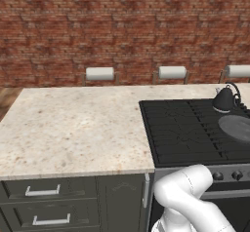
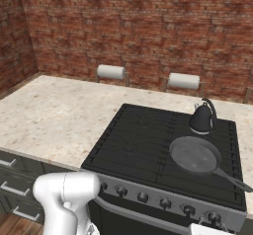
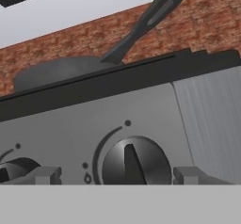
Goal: Pick the pan from the cabinet and place it on the stove. Then turn on the stove burner for the pan.
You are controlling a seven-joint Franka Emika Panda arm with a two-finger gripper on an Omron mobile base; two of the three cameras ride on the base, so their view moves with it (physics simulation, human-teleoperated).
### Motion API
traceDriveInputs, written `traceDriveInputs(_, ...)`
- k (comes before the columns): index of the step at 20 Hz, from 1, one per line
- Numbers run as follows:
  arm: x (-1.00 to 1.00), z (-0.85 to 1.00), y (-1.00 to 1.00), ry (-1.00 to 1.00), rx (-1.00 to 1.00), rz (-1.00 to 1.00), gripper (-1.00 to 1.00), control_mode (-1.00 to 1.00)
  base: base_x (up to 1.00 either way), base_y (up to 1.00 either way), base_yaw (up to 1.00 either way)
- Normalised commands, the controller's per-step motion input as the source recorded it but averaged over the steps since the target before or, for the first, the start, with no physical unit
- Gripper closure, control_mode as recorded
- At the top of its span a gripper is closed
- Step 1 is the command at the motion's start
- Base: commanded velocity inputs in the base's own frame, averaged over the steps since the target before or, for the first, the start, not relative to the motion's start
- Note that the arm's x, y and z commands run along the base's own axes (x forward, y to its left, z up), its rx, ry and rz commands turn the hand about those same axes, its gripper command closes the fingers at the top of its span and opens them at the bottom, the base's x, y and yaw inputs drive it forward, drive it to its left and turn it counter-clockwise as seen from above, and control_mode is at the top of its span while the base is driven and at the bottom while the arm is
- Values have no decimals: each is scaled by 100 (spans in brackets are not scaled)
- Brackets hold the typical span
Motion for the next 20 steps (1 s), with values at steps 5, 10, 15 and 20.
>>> traceDriveInputs(5, 0, 1, -10, 0, -2, 0, -100, -100, 0, 0, 0)
traceDriveInputs(10, 1, 0, -24, 0, 0, 0, -100, -100, 0, 0, 0)
traceDriveInputs(15, 0, 0, -28, 0, 0, 0, -100, -100, 0, 0, 0)
traceDriveInputs(20, 0, 0, -13, 0, 0, 0, -100, -100, 0, 0, 0)
